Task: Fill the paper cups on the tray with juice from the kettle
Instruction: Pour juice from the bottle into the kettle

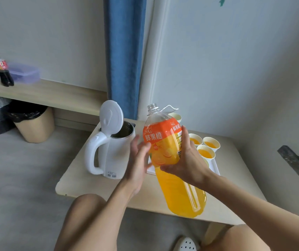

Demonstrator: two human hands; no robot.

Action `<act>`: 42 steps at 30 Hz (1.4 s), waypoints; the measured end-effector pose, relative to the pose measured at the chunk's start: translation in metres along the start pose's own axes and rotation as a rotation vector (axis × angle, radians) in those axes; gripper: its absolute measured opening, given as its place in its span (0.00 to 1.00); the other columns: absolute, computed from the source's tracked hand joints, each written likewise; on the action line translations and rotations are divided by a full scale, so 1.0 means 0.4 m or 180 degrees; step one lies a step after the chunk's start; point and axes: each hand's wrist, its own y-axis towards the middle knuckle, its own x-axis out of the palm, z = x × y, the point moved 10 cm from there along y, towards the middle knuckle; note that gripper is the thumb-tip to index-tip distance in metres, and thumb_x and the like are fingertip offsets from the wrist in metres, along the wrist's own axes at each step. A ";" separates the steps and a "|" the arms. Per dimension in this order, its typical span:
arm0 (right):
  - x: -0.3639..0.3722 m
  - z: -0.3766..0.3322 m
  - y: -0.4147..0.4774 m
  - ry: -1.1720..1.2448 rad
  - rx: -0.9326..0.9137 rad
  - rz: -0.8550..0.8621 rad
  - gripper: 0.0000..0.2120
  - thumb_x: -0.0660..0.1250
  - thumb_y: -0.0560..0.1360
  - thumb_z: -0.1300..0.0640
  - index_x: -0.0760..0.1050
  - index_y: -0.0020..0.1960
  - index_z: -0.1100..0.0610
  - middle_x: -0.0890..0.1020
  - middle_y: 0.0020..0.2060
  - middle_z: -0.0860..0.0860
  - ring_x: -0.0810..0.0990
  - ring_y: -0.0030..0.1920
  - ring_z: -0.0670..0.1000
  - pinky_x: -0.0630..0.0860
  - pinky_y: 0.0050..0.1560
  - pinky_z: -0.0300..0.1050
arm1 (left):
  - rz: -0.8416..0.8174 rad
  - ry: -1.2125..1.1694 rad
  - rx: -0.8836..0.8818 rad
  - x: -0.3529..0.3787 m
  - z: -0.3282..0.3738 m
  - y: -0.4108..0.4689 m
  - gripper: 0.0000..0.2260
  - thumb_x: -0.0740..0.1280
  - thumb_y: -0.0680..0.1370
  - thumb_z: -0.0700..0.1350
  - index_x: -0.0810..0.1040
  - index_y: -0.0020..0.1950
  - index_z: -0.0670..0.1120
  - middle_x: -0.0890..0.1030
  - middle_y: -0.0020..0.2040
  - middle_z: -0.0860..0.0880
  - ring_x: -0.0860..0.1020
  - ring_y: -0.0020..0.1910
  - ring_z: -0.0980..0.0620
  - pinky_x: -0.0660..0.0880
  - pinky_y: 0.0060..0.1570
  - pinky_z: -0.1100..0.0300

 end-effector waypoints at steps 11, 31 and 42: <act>0.023 -0.020 0.019 0.0183 0.0006 -0.0406 0.65 0.80 0.58 0.40 0.35 0.76 0.40 0.68 0.67 0.51 0.71 0.64 0.55 0.76 0.59 0.59 | -0.0028 -0.0074 0.0332 0.009 0.072 0.063 0.29 0.59 0.78 0.65 0.71 0.76 0.53 0.81 0.67 0.44 0.78 0.69 0.41 0.78 0.64 0.43; 0.019 -0.002 0.009 0.0232 -0.0035 -0.0699 0.64 0.81 0.56 0.40 0.38 0.76 0.39 0.70 0.66 0.48 0.73 0.63 0.53 0.78 0.58 0.57 | 0.0166 -0.0398 0.0120 0.009 0.079 0.086 0.23 0.50 0.86 0.59 0.81 0.60 0.50 0.87 0.50 0.47 0.86 0.47 0.51 0.83 0.47 0.52; 0.008 -0.003 0.021 -0.0308 0.0148 -0.1215 0.66 0.83 0.58 0.45 0.37 0.78 0.43 0.74 0.66 0.50 0.75 0.63 0.56 0.75 0.61 0.53 | 0.0270 -0.0161 0.0151 0.031 0.039 0.033 0.23 0.67 0.73 0.66 0.75 0.66 0.62 0.83 0.62 0.50 0.82 0.63 0.45 0.81 0.59 0.38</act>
